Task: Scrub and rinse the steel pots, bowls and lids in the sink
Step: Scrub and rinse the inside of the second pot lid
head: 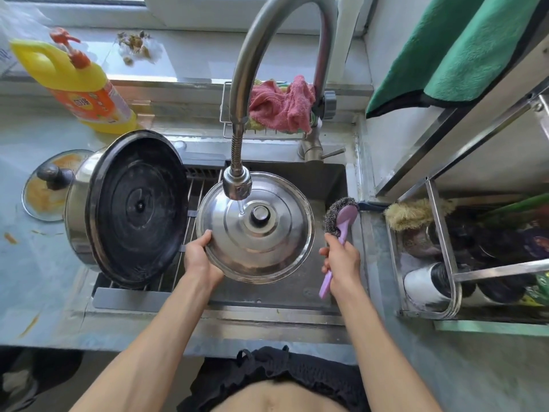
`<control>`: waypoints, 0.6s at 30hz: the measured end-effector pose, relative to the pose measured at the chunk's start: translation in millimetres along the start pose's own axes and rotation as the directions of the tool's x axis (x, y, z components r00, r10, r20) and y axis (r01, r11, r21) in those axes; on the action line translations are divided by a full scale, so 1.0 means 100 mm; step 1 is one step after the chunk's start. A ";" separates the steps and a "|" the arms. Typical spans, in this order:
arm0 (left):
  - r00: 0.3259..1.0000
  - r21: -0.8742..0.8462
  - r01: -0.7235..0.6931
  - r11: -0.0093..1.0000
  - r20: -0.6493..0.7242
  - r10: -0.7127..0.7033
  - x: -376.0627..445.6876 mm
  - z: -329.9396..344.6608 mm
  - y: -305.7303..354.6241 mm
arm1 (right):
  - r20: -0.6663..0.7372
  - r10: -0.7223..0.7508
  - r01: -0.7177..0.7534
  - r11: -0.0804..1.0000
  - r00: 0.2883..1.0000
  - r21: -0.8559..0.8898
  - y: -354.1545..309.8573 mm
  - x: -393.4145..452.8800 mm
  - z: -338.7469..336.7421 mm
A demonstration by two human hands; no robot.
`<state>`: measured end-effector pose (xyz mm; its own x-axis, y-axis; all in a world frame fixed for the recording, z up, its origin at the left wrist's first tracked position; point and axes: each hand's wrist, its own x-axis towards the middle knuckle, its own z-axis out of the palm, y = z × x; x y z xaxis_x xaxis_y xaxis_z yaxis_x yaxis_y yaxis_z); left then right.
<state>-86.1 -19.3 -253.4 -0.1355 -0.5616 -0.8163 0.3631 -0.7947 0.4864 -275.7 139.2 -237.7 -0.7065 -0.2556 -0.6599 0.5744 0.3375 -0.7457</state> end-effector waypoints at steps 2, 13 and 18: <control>1.000 -0.020 -0.005 1.000 -0.009 0.005 -0.01 -0.01 0.03 | 0.000 -0.003 0.003 1.000 1.000 0.003 0.00 0.00 0.00; 0.992 0.097 -0.097 0.991 0.088 0.088 -0.11 -0.10 0.06 | 0.046 0.018 -0.013 0.996 0.999 -0.094 0.06 -0.02 0.07; 0.785 0.623 -0.617 0.480 0.528 0.324 -0.20 0.05 0.01 | 0.013 -0.013 0.015 0.994 1.000 -0.109 0.02 0.03 0.04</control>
<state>-87.3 -10.4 -234.8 -0.4751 -0.8200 -0.3190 -0.3165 -0.1790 0.9315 -275.6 135.5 -241.3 -0.7087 -0.2716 -0.6511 0.5155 0.4308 -0.7408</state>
